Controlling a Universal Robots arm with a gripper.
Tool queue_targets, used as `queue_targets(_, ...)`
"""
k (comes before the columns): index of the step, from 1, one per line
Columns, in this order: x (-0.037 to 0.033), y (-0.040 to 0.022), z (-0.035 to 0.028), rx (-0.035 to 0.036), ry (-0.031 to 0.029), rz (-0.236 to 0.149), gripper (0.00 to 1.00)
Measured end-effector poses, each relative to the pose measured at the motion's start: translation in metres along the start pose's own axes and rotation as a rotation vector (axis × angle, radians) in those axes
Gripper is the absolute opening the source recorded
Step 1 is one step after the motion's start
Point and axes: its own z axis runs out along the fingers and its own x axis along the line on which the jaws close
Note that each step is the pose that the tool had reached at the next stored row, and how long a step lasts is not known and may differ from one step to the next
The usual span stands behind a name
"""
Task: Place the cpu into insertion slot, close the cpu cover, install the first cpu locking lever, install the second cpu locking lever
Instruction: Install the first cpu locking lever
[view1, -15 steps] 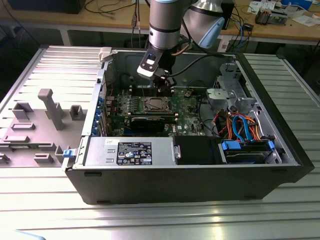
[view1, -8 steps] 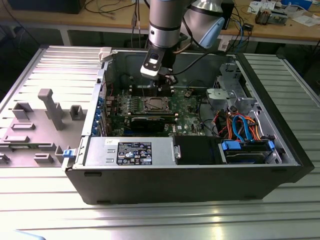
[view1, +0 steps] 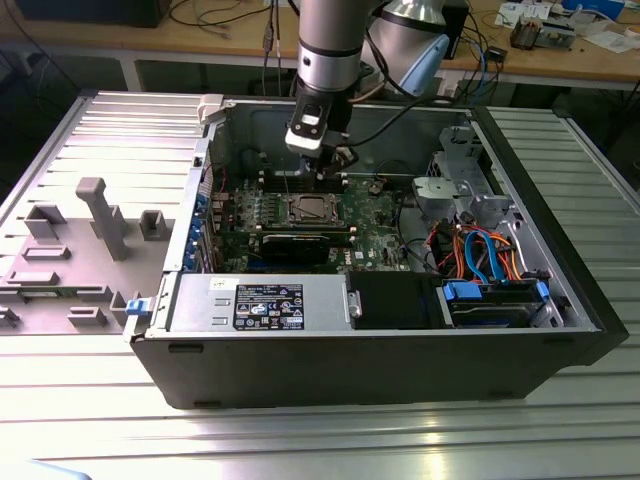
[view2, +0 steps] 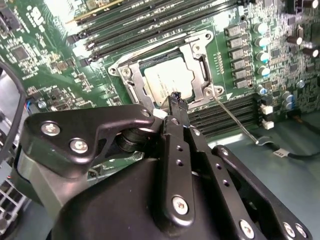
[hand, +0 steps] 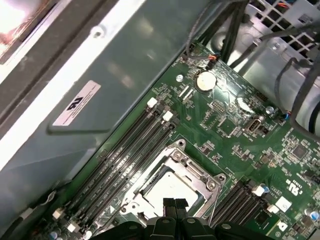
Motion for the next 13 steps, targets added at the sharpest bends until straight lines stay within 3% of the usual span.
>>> queue_targets(13, -0.0002, -0.0002, 0.0004, 0.0035, 0.0003, -0.194, 0.11)
